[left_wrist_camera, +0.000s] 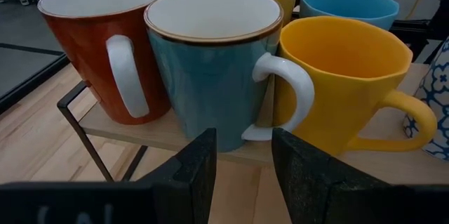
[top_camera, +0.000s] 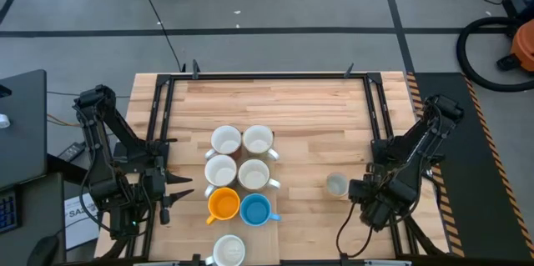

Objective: Place coffee mugs
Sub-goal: Put the yellow mug on the shelf aligned with the blue mug

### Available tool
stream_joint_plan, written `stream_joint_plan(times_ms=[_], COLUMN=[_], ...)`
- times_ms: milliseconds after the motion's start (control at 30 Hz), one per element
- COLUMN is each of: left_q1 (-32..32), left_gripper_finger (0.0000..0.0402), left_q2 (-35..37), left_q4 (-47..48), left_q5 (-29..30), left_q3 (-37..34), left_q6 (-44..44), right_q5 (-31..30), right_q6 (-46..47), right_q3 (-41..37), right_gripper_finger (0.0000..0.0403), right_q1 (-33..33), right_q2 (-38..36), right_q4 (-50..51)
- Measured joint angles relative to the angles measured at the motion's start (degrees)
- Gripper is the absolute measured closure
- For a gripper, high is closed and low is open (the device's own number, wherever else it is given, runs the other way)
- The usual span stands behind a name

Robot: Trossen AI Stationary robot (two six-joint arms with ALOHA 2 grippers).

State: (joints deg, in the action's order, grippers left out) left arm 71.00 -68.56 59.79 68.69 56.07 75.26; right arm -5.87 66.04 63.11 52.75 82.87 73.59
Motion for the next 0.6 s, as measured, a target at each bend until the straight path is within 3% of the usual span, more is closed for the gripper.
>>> stream_joint_plan(times_ms=[333, 600], left_q1=[0.0, 0.0], left_gripper_finger=[0.0257, 0.0257], left_q2=[0.0, 0.0], left_q4=[0.0, 0.0], left_q5=[0.0, 0.0], left_q3=[0.0, 0.0], left_q6=[0.0, 0.0], right_q5=[-0.2, -2.2], right_q6=[1.9, 2.6], right_q3=[0.0, 0.0], right_gripper_finger=[0.0175, 0.0175], right_q1=[0.0, 1.8], right_q2=[0.0, 0.0], right_q4=[-7.5, -4.9])
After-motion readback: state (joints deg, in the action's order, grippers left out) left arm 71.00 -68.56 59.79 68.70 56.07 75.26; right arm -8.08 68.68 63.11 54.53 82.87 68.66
